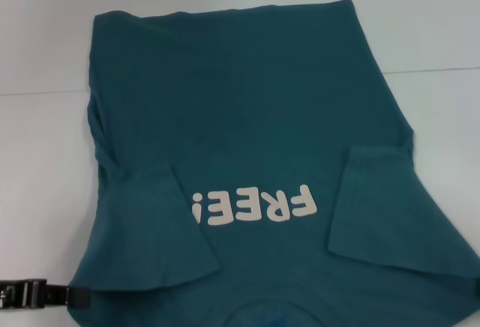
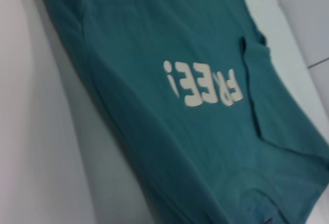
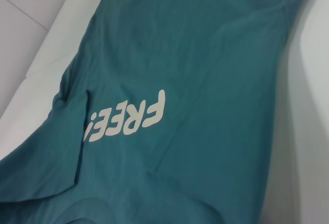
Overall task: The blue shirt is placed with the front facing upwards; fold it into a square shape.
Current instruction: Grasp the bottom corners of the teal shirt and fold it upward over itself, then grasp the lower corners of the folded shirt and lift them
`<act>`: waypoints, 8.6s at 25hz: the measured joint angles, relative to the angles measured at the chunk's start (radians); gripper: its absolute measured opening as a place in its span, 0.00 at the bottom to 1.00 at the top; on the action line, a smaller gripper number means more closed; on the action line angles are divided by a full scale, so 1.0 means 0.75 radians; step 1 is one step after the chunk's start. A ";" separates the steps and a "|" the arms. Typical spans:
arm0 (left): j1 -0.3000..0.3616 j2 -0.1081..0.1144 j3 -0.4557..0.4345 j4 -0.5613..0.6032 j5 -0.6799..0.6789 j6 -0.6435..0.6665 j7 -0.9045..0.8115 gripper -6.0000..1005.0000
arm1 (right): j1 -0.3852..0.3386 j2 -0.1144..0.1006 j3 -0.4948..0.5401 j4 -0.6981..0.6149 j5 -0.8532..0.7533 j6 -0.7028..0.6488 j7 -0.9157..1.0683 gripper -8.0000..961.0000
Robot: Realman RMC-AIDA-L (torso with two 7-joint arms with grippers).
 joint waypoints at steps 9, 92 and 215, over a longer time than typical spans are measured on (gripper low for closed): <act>0.046 -0.006 -0.011 -0.002 -0.025 0.058 0.012 0.06 | -0.077 -0.014 0.121 0.001 -0.002 -0.096 -0.070 0.03; -0.580 0.018 -0.108 -0.693 -0.547 -1.431 0.482 0.07 | 0.806 -0.036 -0.149 0.463 0.015 1.261 -0.176 0.03; -0.126 -0.070 0.261 -0.417 -0.692 -1.087 0.680 0.66 | 0.521 0.017 -0.250 0.167 -0.211 0.908 0.337 0.56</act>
